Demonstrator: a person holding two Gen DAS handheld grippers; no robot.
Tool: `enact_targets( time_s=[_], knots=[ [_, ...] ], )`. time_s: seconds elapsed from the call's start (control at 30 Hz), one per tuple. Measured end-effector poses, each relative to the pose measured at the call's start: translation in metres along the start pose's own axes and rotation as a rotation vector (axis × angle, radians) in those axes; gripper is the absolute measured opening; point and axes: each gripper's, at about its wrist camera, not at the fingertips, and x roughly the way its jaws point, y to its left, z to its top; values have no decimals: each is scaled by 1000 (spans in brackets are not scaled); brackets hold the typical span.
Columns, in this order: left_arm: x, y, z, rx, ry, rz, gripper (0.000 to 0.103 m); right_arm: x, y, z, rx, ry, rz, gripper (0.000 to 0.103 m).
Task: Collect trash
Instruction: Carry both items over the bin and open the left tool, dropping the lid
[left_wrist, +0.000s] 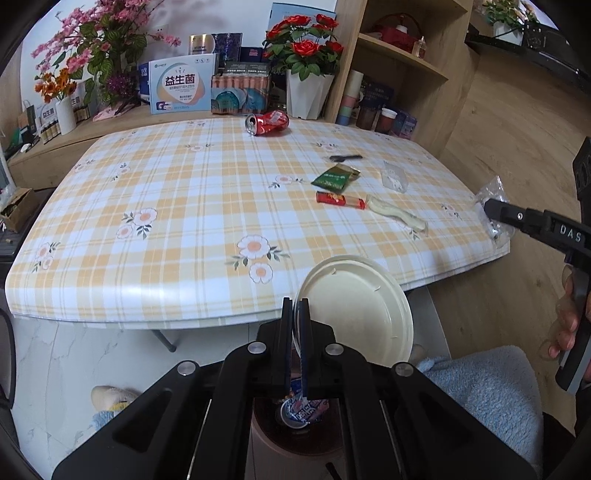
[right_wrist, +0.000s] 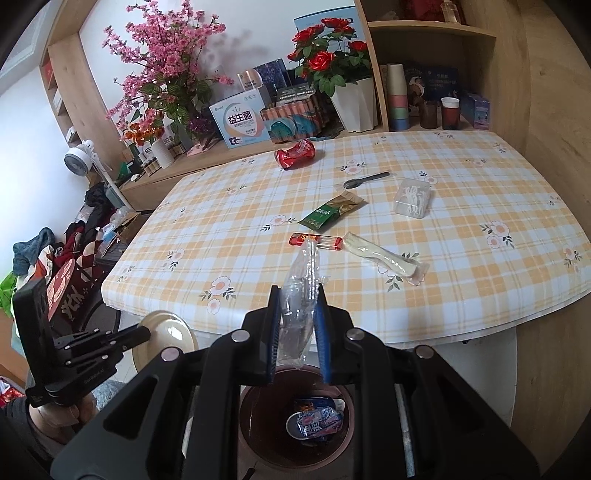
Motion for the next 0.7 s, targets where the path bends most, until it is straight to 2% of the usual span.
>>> enact_targets(
  time_s=[0.17,0.5,0.57,0.63,0.7],
  knots=[
    [6,-7,-9,11,28,-3,4,-4,-4,-6,9,4,5,20],
    [16,-31,-15,57,70,-106,7,-8,-12,-7,20,5,-3,20],
    [19,-35,-17,63,88,-138,11,-7,-12,-8,20,8,-3,20],
    [17,-37,-19,73,81,-145,31,-6,-11,-10,17,16,-2,20],
    [12,-38,-18,78,57,-148,39,-4,-9,-12,12,26,-1,20]
  ],
)
